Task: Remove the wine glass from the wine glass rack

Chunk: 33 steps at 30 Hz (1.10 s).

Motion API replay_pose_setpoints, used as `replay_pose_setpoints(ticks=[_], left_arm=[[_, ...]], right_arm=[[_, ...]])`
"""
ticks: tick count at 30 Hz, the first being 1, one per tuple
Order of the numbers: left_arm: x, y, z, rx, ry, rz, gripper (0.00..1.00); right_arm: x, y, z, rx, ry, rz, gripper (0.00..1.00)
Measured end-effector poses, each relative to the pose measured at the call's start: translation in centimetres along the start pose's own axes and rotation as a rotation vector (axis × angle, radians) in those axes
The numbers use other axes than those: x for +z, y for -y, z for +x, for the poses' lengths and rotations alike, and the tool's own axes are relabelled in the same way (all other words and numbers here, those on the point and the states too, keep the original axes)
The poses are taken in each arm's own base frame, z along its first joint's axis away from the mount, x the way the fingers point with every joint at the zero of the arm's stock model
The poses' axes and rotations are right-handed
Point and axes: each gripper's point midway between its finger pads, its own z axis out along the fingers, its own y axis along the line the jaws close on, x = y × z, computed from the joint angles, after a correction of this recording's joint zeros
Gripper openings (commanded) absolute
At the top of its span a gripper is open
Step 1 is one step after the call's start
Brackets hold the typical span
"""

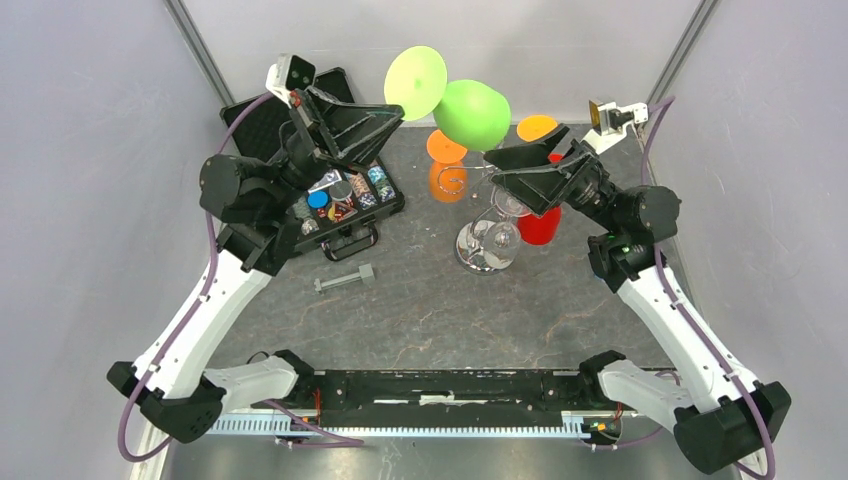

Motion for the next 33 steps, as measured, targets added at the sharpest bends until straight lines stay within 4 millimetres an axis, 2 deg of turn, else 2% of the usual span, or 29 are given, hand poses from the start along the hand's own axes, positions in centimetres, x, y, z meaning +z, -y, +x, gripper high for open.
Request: replay_pose_setpoints(ticks=[9, 18, 21, 27, 30, 33], left_arm=[[-0.7, 2.5, 0.3, 0.014, 0.018, 0.051, 0.02], [-1.0, 3.5, 0.4, 0.005, 0.032, 0.072, 0.02], [-1.0, 3.5, 0.3, 0.002, 0.033, 0.072, 0.02], [-0.9, 3.2, -0.1, -0.004, 0.055, 0.060, 0.02], [-0.4, 2.9, -0.5, -0.005, 0.061, 0.055, 0.02], [0.0, 2.3, -0.8, -0.008, 0.063, 0.046, 0.02]], right_arm=[[0.3, 0.1, 0.2, 0.006, -0.006, -0.006, 0.98], [1.5, 3.7, 2.7, 0.090, -0.064, 0.042, 0.98], [1.5, 3.8, 2.7, 0.093, -0.066, 0.045, 0.98], [1.6, 1.7, 1.4, 0.057, -0.044, 0.005, 0.98], [1.7, -1.3, -1.2, -0.117, 0.067, -0.099, 0.97], [0.9, -5.0, -3.8, -0.283, 0.177, -0.165, 0.97]])
